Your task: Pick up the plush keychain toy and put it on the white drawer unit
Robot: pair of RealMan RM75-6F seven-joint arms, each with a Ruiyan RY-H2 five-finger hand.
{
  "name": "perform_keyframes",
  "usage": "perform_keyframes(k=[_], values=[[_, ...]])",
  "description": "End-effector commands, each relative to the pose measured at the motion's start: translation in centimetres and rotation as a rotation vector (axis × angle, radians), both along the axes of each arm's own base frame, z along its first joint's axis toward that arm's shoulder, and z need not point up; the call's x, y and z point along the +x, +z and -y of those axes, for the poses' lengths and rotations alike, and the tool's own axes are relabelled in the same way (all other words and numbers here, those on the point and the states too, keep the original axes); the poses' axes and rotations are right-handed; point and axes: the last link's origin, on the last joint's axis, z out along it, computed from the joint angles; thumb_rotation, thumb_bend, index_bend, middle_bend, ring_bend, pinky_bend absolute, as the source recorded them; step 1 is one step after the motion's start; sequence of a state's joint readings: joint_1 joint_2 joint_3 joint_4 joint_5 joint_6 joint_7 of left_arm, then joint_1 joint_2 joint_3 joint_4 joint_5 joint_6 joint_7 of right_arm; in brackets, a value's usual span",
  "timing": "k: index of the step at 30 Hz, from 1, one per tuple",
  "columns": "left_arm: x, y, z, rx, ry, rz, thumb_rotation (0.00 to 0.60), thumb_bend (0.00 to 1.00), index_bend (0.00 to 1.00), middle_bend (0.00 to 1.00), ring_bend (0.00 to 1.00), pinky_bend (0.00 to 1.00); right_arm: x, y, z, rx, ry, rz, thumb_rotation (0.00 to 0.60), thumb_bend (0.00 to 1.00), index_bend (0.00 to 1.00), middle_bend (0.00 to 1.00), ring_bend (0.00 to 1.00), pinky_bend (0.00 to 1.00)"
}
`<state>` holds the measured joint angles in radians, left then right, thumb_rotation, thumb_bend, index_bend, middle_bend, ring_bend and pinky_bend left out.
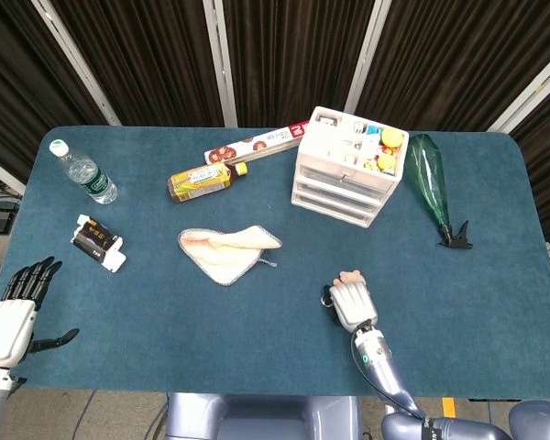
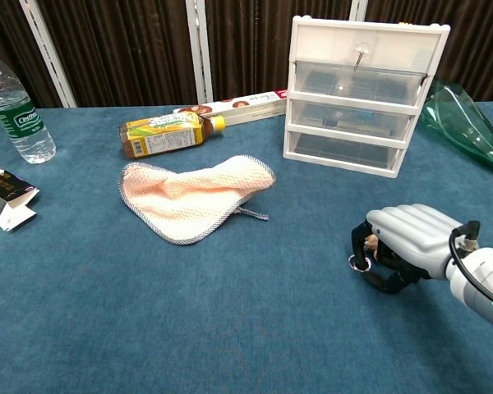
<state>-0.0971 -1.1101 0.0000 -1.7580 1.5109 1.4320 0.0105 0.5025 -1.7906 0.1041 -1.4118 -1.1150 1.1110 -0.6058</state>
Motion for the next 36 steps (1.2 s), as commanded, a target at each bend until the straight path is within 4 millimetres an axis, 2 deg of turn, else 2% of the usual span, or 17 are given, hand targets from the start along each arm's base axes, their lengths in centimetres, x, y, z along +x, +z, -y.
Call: perform_keyframes(k=[1,7,15,24,36], values=[[0.0,0.0,0.0,0.001,0.0,0.0,0.6,0.1,0.0,0.0,0.0,0.0,0.0,0.0,-0.1,-0.001,-0.002,0.004,0.6,0.38,0.56,1.0,1.0,0.92],[0.0,0.0,0.0,0.0,0.001,0.001,0.6,0.1,0.0,0.0,0.0,0.0,0.7,0.6,-0.1,-0.015,0.017,0.039,0.6,0.38,0.57,1.0,1.0,0.92],[0.0,0.0,0.0,0.0,-0.003,0.002,0.6,0.1,0.0,0.0,0.0,0.0,3.1,3.0,0.6,-0.088,0.076,0.164,0.6,0.38,0.58,1.0,1.0,0.92],[0.0,0.1,0.0,0.003,-0.004,0.004,0.6,0.1,0.0,0.0,0.0,0.0,4.4,4.9,1.5,-0.156,0.089,0.198,0.6,0.38,0.58,1.0,1.0,0.92],[0.0,0.1,-0.1,0.0,-0.004,0.008,0.6,0.1,0.0,0.0,0.0,0.0,5.2,7.1,4.2,-0.275,0.036,0.217,0.6,0.38,0.58,1.0,1.0,0.92]])
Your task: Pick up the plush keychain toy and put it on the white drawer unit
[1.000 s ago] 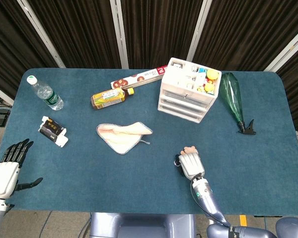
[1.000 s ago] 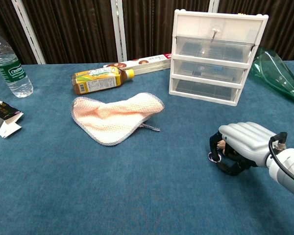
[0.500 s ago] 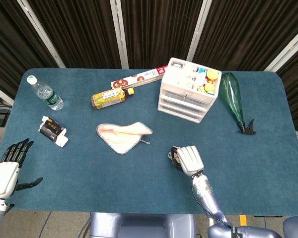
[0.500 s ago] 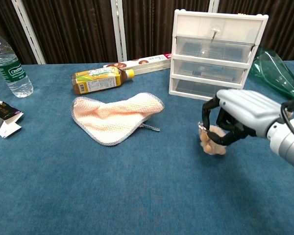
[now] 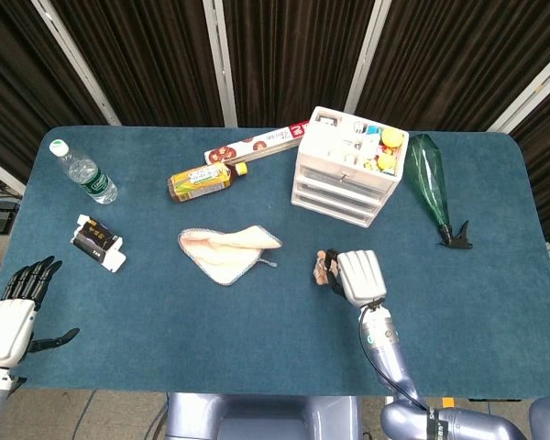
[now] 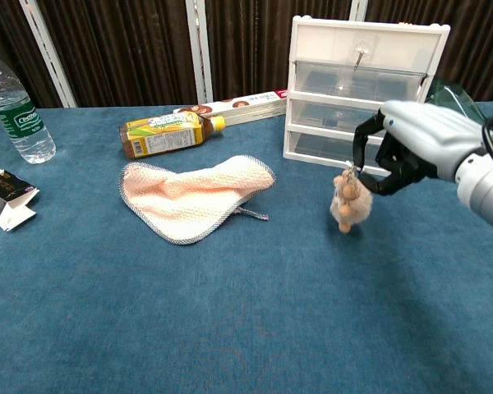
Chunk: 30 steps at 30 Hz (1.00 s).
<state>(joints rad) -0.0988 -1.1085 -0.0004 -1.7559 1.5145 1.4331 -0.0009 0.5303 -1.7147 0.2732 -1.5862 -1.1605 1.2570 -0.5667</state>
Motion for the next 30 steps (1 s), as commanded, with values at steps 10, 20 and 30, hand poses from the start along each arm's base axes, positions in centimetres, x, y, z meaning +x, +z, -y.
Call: perform_keyframes(k=[10,20,30], values=[[0.0,0.0,-0.1,-0.007,0.007,0.01,0.6,0.1,0.0,0.0,0.0,0.0,1.9,1.9,2.6,-0.112,0.019,0.02,0.6,0.38,0.58,1.0,1.0,0.92],[0.0,0.1,-0.2,-0.004,0.006,0.016,0.6,0.1,0.0,0.0,0.0,0.0,2.8,2.4,4.5,-0.183,0.018,0.041,0.6,0.38,0.58,1.0,1.0,0.92],[-0.1,0.2,-0.3,-0.005,0.012,0.02,0.6,0.1,0.0,0.0,0.0,0.0,3.1,3.7,7.2,-0.27,0.02,0.037,0.6,0.38,0.59,1.0,1.0,0.92]])
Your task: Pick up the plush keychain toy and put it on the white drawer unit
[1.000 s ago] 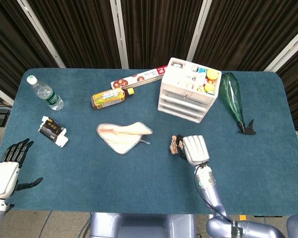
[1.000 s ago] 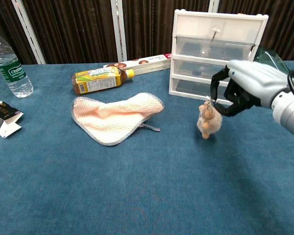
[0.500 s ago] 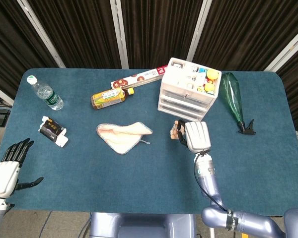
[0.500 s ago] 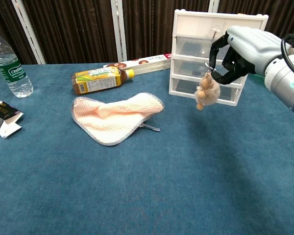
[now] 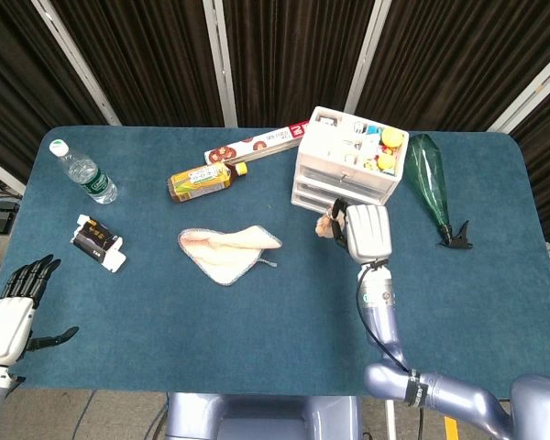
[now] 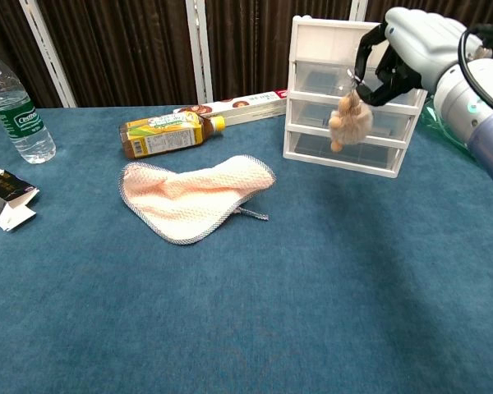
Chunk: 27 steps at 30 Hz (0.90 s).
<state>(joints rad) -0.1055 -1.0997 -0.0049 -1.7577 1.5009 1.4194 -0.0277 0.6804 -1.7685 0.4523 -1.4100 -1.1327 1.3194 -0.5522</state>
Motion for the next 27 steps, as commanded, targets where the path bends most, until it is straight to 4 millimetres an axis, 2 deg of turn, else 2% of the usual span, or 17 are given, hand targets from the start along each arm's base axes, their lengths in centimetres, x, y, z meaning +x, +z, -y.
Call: perform_keyframes(k=[1,14,27], values=[[0.0,0.0,0.0,0.0,0.001,0.001,0.6,0.1,0.0,0.0,0.0,0.0,0.2,0.7,1.0,-0.032,0.005,0.002,0.6,0.38,0.59,1.0,1.0,0.92],[0.0,0.1,-0.1,0.004,0.007,0.001,0.6,0.1,0.0,0.0,0.0,0.0,-0.5,1.5,2.8,-0.07,-0.011,-0.045,0.6,0.38,0.59,1.0,1.0,0.92],[0.0,0.0,0.0,0.002,0.007,0.002,0.6,0.1,0.0,0.0,0.0,0.0,-0.2,0.2,3.3,-0.061,0.008,-0.1,0.6,0.39,0.59,1.0,1.0,0.92]])
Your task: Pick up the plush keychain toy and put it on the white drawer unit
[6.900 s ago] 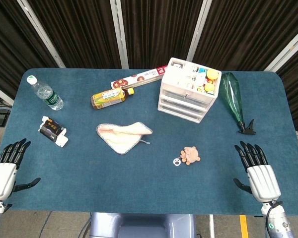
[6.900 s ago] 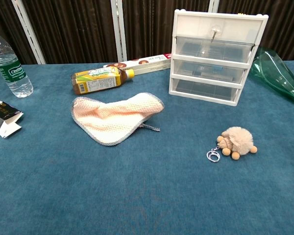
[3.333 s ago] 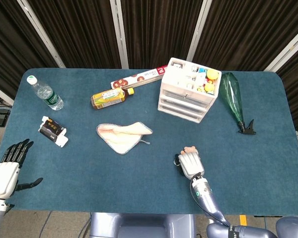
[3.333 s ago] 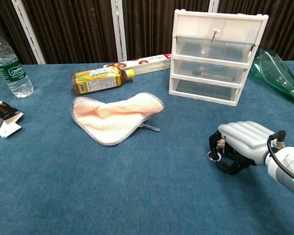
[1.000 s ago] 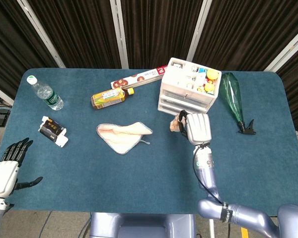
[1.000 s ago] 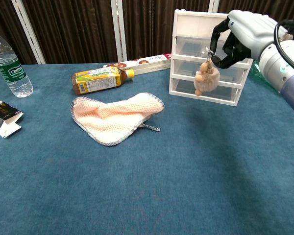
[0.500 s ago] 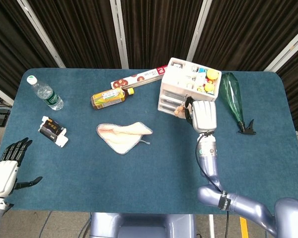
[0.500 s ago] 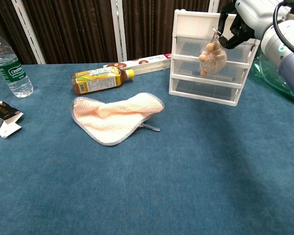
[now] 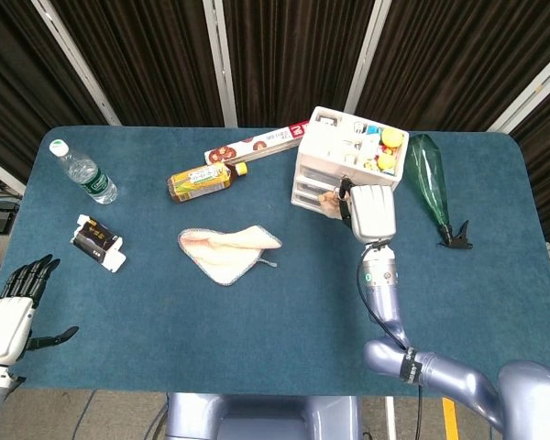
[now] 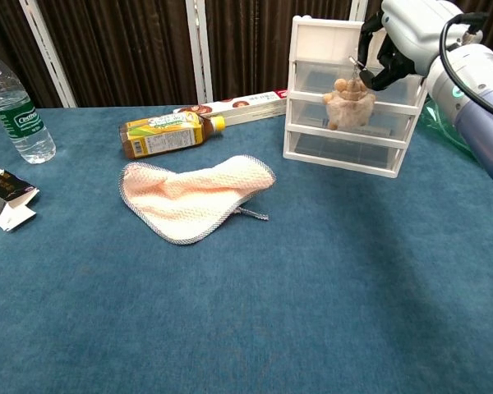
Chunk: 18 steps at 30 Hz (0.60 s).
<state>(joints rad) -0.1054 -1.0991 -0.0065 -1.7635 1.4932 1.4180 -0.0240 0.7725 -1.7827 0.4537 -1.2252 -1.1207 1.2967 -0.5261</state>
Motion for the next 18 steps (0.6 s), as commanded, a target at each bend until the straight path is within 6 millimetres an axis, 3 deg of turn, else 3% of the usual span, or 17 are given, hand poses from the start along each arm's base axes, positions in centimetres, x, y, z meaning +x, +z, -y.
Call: perform_keyframes(k=[1,18], values=[[0.0,0.0,0.0,0.0,0.001,0.001,0.6,0.1,0.0,0.0,0.0,0.0,0.2,-0.2,0.2,-0.002,-0.002,-0.002,0.6,0.39,0.59,1.0,1.0,0.92],[-0.1,0.1,-0.1,-0.005,0.01,0.011,0.6,0.1,0.0,0.0,0.0,0.0,0.4,-0.3,1.9,-0.028,-0.02,-0.037,0.6,0.38,0.59,1.0,1.0,0.92]])
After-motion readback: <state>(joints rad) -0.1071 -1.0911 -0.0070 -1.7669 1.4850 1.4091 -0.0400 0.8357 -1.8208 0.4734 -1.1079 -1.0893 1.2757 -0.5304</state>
